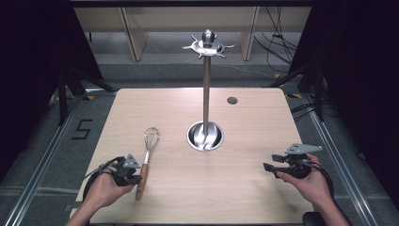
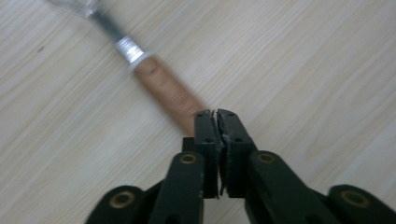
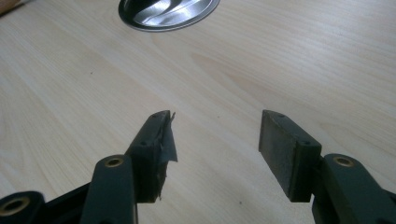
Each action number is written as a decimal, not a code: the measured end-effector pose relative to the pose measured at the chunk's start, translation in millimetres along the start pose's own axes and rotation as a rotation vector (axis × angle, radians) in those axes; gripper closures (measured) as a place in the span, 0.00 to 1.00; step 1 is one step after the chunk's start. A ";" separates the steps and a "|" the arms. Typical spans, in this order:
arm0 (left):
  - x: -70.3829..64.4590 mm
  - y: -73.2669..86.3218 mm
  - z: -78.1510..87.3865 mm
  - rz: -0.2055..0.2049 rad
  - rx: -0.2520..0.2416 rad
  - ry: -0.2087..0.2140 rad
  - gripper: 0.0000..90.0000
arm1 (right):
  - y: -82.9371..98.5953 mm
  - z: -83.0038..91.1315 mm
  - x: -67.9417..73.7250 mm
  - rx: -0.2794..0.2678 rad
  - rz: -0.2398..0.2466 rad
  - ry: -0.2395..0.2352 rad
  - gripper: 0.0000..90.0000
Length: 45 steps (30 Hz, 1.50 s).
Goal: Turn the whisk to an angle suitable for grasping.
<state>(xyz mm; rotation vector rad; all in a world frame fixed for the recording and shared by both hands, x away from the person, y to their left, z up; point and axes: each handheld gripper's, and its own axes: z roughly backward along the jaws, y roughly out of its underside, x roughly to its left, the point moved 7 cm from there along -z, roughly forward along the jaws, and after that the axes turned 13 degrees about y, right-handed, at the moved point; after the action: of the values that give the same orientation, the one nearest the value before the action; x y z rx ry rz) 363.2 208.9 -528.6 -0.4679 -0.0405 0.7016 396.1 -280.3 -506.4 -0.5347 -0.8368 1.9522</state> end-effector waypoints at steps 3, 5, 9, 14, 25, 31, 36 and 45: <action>11.8 12.4 -1.4 -0.081 0.143 -0.021 0.99 | -0.6 -0.8 0.6 -0.011 0.006 -0.001 0.50; 10.9 13.6 -6.3 -0.096 0.167 -0.008 0.99 | -0.4 -0.6 1.1 -0.005 0.011 -0.002 0.50; 1.1 7.4 -17.2 -0.113 0.174 0.019 0.99 | -0.2 -0.1 0.3 0.000 0.010 0.000 0.50; -10.1 -11.2 -22.2 -0.215 0.243 0.039 0.99 | 0.3 -0.1 -0.1 0.006 0.003 -0.001 0.50; -44.7 -77.7 -64.9 -0.432 0.291 0.128 0.99 | 1.0 -0.3 -0.4 0.011 -0.002 0.001 0.49; -55.9 -114.5 -78.5 -0.560 0.285 0.158 0.95 | 0.7 -0.9 -1.5 -0.001 0.004 -0.009 0.49; -55.5 -119.2 -72.3 -0.638 0.239 0.214 0.77 | 2.1 -0.1 -2.3 0.006 -0.011 -0.013 0.49; -32.0 -118.1 -45.8 -0.710 0.127 0.212 0.44 | 4.4 -2.6 -5.4 0.021 -0.021 -0.006 0.49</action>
<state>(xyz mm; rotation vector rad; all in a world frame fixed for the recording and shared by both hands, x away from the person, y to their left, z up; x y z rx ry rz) 419.7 91.9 -515.4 -0.3682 0.0373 -0.0435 397.9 -285.7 -511.2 -0.5058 -0.8213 1.9426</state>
